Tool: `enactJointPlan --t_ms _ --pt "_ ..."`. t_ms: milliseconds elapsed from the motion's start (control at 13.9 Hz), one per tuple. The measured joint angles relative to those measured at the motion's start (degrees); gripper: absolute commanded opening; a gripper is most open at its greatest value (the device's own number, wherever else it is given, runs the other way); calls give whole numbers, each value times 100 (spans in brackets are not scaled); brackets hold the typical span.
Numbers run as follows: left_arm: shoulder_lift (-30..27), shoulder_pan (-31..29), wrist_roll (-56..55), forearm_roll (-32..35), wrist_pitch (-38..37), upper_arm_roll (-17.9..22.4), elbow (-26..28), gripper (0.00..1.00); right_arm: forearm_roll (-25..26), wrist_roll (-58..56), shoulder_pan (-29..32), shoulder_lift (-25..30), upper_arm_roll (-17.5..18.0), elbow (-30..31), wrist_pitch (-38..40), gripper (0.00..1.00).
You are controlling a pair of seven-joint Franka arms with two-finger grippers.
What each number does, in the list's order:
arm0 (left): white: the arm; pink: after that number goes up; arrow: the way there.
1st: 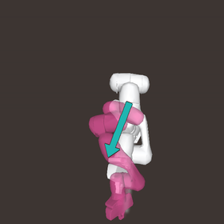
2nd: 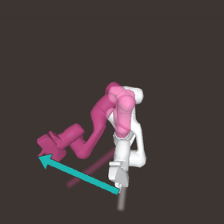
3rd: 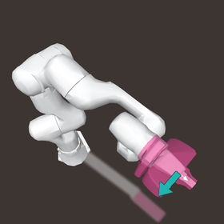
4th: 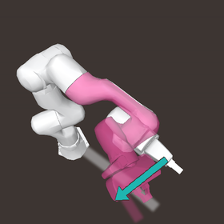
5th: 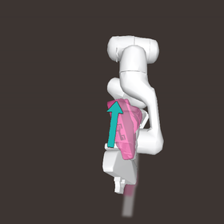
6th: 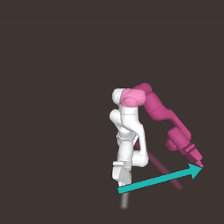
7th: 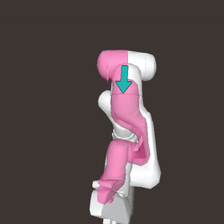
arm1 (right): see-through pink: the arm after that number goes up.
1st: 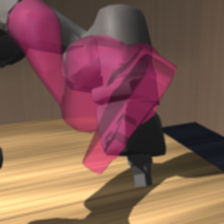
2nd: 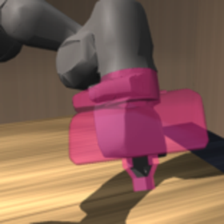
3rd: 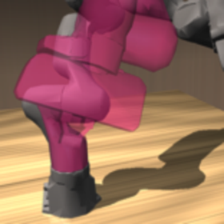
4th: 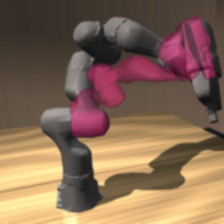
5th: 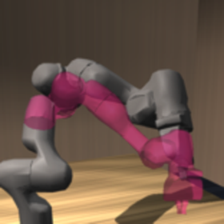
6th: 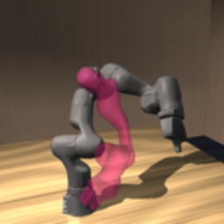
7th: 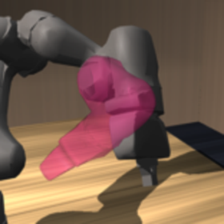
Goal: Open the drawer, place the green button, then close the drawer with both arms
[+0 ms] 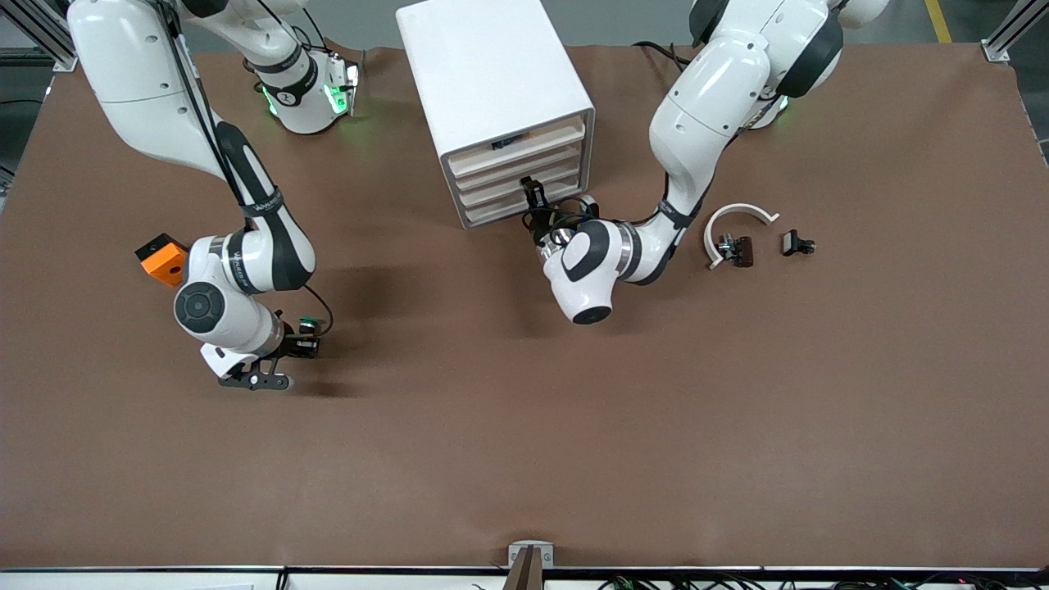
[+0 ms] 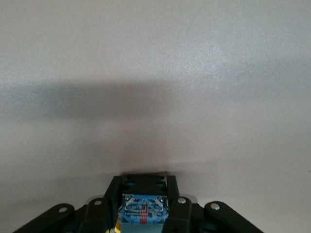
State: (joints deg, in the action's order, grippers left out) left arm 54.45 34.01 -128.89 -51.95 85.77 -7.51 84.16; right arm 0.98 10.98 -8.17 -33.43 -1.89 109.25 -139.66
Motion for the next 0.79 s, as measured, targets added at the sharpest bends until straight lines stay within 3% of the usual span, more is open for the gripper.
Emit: enactJointPlan --t_ms 215,431,789 --pt "0 -89 0 -1 9 28 -26 0 0 211 -15 95 20 -148 401 4" --pt "0 -552 13 1 62 96 -222 0 -1 540 -93 464 70 -226 948 4" --pt "9 -1266 211 1 146 115 -454 0 -1 1995 -795 1216 122 -506 2417 3"
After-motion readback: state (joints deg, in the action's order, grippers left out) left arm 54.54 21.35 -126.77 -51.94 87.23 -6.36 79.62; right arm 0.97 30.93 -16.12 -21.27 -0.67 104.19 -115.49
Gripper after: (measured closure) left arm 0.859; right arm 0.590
